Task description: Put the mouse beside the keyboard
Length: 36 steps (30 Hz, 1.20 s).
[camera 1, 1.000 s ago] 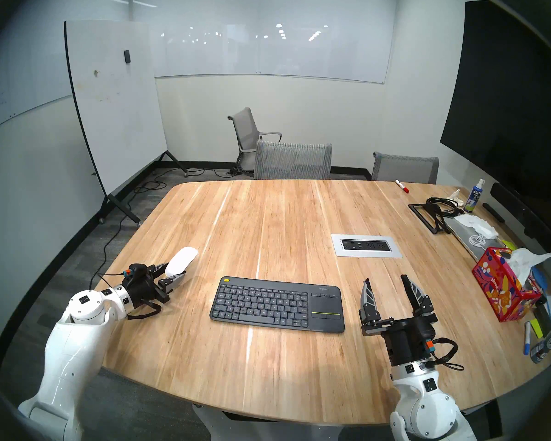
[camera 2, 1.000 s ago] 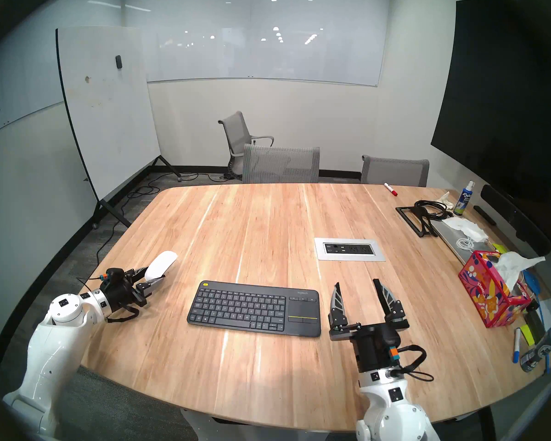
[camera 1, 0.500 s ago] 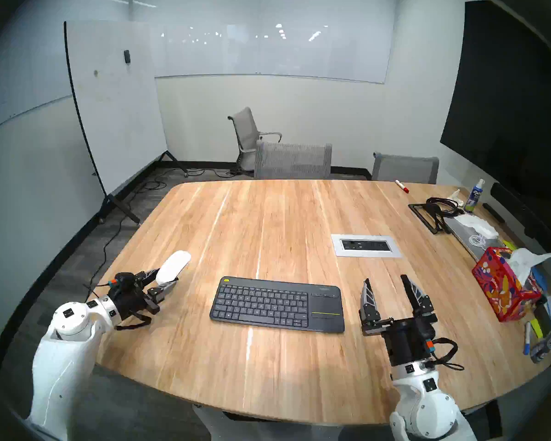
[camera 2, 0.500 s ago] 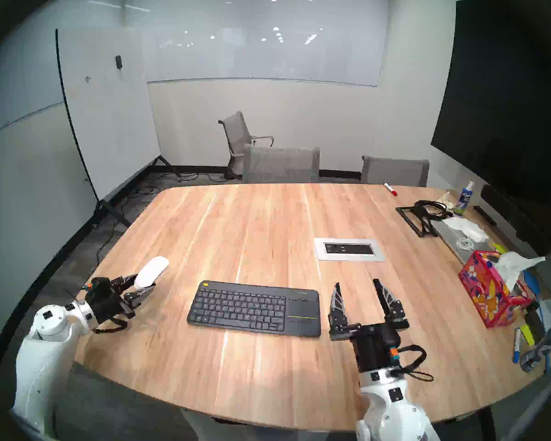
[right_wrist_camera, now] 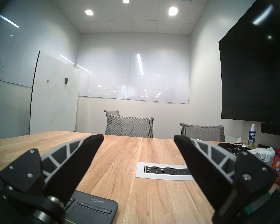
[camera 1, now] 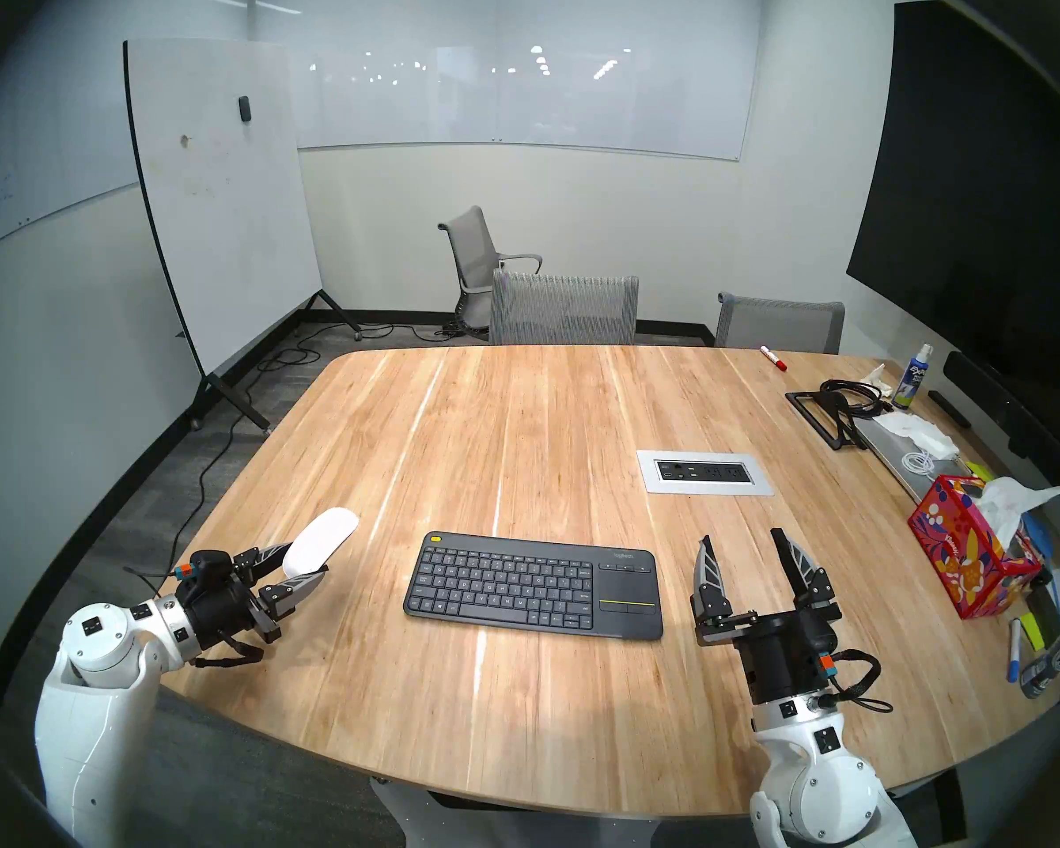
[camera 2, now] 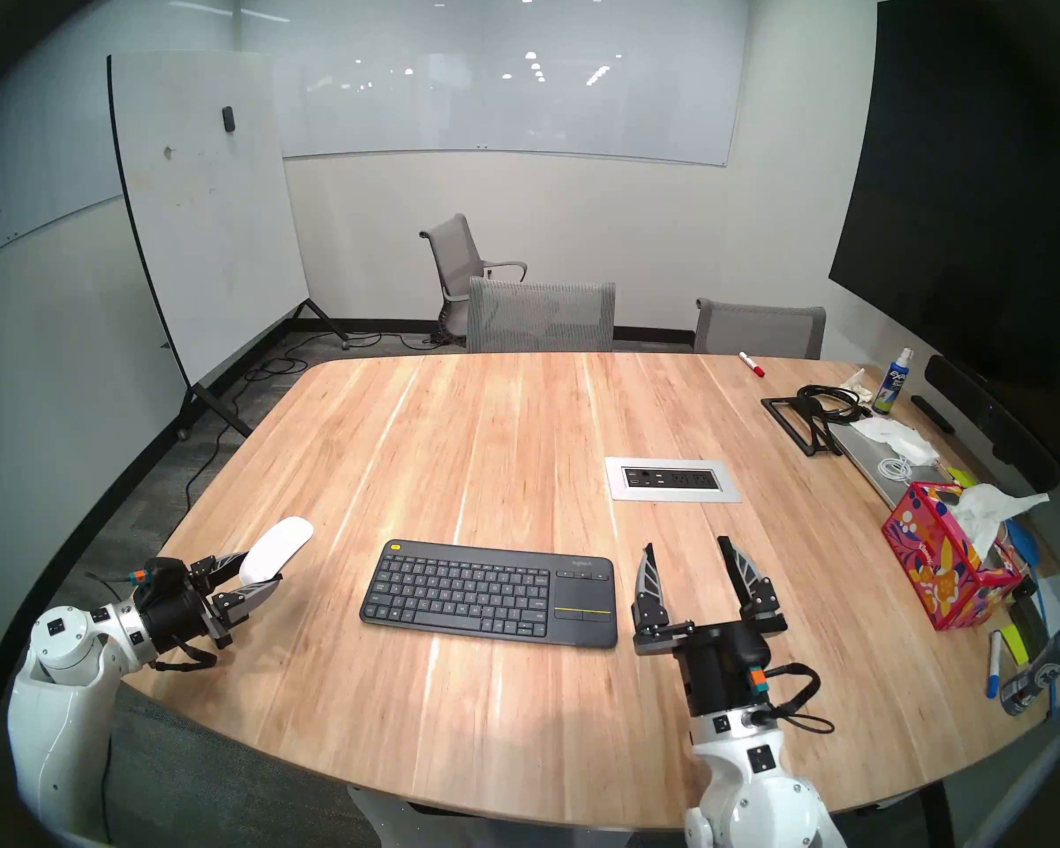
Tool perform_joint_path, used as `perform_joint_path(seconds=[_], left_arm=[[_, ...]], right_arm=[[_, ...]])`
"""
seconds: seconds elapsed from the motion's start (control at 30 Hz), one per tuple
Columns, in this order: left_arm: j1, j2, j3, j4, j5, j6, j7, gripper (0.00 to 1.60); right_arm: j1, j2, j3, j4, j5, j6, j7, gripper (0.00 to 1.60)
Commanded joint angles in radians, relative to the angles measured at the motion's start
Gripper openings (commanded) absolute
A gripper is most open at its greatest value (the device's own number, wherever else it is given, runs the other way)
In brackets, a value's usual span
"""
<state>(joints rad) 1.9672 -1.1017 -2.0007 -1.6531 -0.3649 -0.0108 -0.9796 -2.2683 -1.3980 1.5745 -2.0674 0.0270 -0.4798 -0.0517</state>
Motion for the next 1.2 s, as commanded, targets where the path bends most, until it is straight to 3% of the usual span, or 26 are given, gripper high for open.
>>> perform_joint_path(seconds=[0.0, 0.43, 0.93, 1.17], left_arm=[[0.092, -0.006, -0.036, -0.078, -0.003, -0.046, -0.044, 0.00], [0.061, 0.021, -0.002, -0.035, 0.003, -0.230, -0.186, 0.00], [-0.030, 0.072, 0.080, -0.004, -0.041, -0.214, -0.311, 0.00], [-0.086, 0.070, 0.132, 0.003, -0.041, -0.206, -0.329, 0.00]], right_arm=[[0.001, 0.000, -0.002, -0.018, -0.001, -0.002, 0.001, 1.60], [0.001, 0.000, -0.002, -0.018, -0.001, -0.002, 0.002, 1.60], [0.001, 0.000, -0.002, -0.018, -0.001, -0.002, 0.002, 1.60], [0.001, 0.000, -0.002, -0.018, -0.001, -0.002, 0.002, 1.60]])
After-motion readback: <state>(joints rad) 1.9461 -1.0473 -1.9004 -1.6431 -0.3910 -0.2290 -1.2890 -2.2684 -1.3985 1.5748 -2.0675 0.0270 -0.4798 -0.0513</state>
